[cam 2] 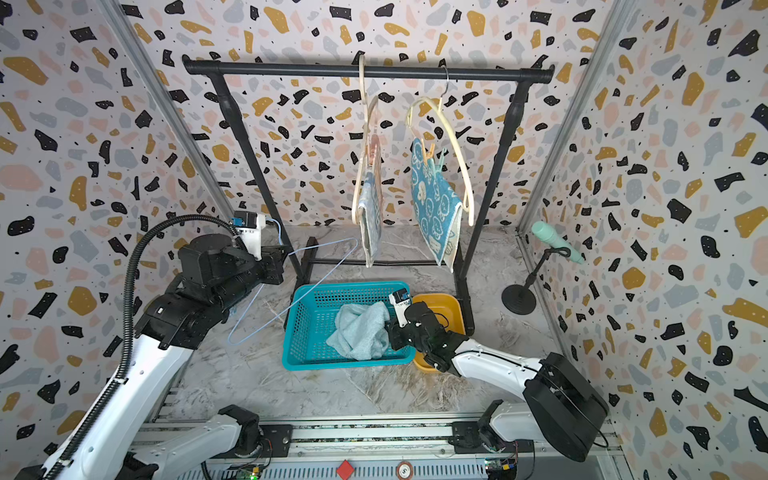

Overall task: Remove the clothespins securing towels to the hanger
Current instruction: Place the towel in the basket, then place the hanger on the clothesline.

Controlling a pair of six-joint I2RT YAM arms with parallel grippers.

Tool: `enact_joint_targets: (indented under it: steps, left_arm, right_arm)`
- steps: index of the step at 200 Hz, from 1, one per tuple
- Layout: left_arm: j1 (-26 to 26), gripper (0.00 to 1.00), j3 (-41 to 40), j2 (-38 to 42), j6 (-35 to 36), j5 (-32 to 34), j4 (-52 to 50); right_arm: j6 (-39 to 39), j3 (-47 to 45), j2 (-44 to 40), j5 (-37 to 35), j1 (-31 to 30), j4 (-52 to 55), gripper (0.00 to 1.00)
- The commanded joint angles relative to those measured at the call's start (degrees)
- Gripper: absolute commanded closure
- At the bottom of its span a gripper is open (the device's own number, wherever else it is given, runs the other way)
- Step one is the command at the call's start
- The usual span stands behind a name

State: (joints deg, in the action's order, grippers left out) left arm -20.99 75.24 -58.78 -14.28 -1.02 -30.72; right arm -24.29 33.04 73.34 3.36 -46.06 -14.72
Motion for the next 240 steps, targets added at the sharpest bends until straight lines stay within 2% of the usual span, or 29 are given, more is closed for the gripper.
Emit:
enact_joint_targets:
  steps: [1,17,42,116,141,182,212,240]
  left_arm:
    - [0.3,1.00,0.1,0.1,0.5,-1.6,3.5]
    - [0.3,1.00,0.3,0.1,0.3,-1.7,3.6]
    - [0.3,1.00,0.1,0.5,0.2,-1.9,3.6]
    - [0.3,1.00,0.3,0.1,0.6,-3.7,3.1]
    - [0.3,1.00,1.6,-0.5,0.3,-7.2,1.7]
    - [0.3,1.00,3.1,0.1,2.3,-11.6,-3.9]
    - [0.3,1.00,3.6,1.7,4.2,-15.6,-12.7]
    - [0.1,1.00,2.6,5.4,5.2,-17.3,-17.6]
  right_arm:
    - [-0.6,-0.2,-4.9,-0.7,-0.3,3.2,0.51]
    - [-0.2,0.2,-8.4,-0.6,-0.3,4.6,0.43]
    - [1.2,1.6,-13.5,-1.3,-0.3,7.8,0.38]
    - [3.1,5.8,-23.6,-1.1,-0.2,15.6,0.34]
    - [4.3,6.8,-27.9,2.6,0.3,17.2,0.34]
    - [7.0,12.9,-32.8,15.8,2.8,20.7,0.35]
    - [10.6,17.8,-33.2,22.9,3.1,23.9,0.35]
    - [14.4,20.8,-30.9,26.6,3.2,25.8,0.35]
